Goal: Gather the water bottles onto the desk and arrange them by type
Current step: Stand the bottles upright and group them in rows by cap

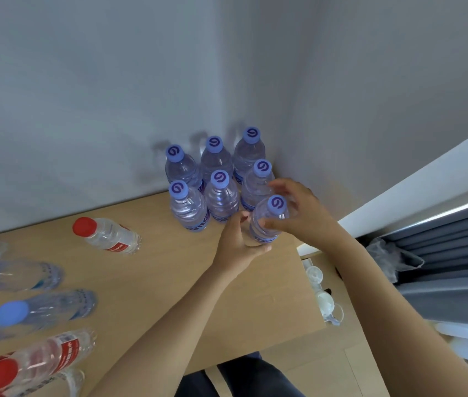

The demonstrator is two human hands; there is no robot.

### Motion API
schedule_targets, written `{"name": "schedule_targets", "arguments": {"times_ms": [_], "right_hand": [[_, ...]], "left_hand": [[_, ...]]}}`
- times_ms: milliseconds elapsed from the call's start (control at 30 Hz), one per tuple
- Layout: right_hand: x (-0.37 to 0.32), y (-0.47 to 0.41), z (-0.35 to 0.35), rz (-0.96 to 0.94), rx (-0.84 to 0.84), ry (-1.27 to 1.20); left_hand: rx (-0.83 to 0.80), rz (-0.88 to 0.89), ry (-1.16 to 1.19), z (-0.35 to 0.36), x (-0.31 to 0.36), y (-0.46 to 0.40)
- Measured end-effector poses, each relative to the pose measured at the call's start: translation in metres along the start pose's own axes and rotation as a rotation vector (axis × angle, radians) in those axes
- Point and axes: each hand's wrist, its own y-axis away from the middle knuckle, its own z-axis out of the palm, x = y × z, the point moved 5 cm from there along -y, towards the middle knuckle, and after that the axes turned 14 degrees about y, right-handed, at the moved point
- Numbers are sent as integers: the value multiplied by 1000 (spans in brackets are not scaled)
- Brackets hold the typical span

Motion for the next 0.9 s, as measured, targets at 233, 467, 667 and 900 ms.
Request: {"name": "schedule_targets", "arguments": {"times_ms": [233, 467, 667, 900], "right_hand": [[-61, 8, -36, -125, 240, 52], [-159, 8, 7, -265, 79, -68], [-257, 16, 82, -384, -94, -139], [-345, 31, 175, -494, -275, -142]], "left_hand": [[2, -79, 205, -63, 52, 48], [193, 53, 285, -161, 112, 98], [442, 121, 299, -269, 125, 161], [668, 108, 263, -382, 104, 246]]}}
